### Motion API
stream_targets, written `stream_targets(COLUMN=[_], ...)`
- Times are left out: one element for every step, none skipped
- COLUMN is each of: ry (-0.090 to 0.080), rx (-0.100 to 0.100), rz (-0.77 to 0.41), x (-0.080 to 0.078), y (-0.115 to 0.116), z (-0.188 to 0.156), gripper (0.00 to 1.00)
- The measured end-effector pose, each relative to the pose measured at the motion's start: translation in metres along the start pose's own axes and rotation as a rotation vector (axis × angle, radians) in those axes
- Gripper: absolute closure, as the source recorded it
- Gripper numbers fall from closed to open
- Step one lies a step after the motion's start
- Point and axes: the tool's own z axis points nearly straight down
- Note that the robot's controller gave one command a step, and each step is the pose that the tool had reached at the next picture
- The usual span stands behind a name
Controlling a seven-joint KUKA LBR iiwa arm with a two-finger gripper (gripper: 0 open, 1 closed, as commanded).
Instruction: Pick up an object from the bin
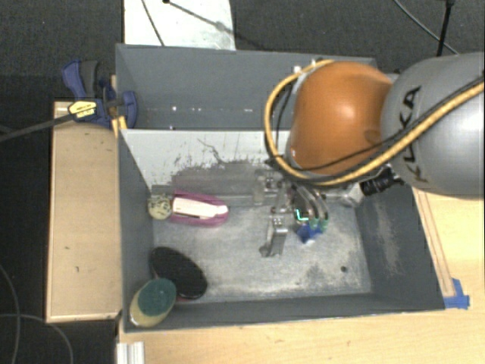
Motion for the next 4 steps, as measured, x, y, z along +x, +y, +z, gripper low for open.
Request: stream_targets(ry=[0.0,-0.021,-0.042,-0.018], rx=[-0.001,-0.003,-0.013,-0.005], rz=[-0.101,0.058,0.067,0.057], x=[0.013,0.032,0.025,-0.014], y=[0.09,0.128,0.129,0.131], z=[0.117,0.149,0.144,0.046], gripper=[0.0,0.0,1.0,1.0])
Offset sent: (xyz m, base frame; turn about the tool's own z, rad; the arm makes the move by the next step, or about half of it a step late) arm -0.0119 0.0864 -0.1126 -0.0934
